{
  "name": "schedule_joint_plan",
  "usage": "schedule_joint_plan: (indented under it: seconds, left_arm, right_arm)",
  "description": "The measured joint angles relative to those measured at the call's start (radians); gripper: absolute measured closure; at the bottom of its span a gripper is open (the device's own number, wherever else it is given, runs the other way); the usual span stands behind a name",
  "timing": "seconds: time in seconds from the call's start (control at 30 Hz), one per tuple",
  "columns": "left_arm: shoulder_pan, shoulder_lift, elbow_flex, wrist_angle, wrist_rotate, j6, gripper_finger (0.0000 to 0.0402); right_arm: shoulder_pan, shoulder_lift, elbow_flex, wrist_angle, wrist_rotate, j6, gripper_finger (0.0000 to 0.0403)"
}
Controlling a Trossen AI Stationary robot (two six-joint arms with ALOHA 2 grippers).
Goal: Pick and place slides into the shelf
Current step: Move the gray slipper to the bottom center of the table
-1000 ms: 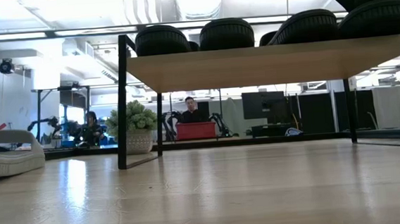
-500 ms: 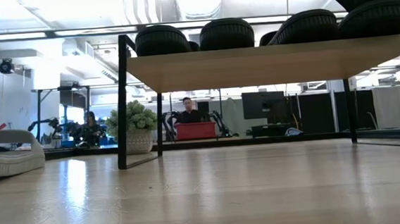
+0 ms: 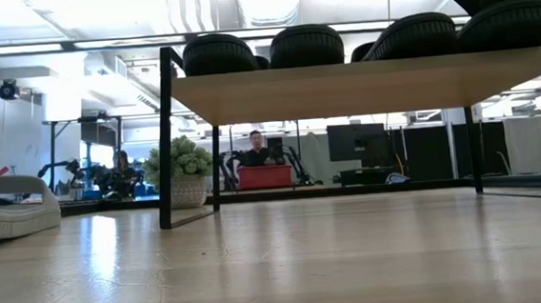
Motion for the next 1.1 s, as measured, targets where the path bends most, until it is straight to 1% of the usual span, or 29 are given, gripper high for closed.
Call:
schedule_joint_plan:
  seconds: [0.27, 0.67, 0.77, 1.0, 1.1]
  left_arm:
    - [-0.004, 0.000, -0.065, 0.000, -0.002, 0.000, 0.0210]
    - [-0.004, 0.000, -0.105, 0.003, -0.002, 0.001, 0.0215]
    - [-0.004, -0.001, -0.123, 0.019, -0.002, 0.002, 0.0239]
    - [-0.003, -0.001, -0.127, 0.033, -0.001, 0.002, 0.0339]
    - [-0.003, -0.001, -0.123, 0.037, 0.000, 0.028, 0.0378]
  right_arm:
    - [0.000, 0.000, 0.000, 0.000, 0.000, 0.000, 0.0364]
    - [0.000, 0.000, 0.000, 0.000, 0.000, 0.000, 0.0364]
    - [0.000, 0.000, 0.000, 0.000, 0.000, 0.000, 0.0364]
    - [0.000, 0.000, 0.000, 0.000, 0.000, 0.000, 0.0364]
    - [0.000, 0.000, 0.000, 0.000, 0.000, 0.000, 0.0364]
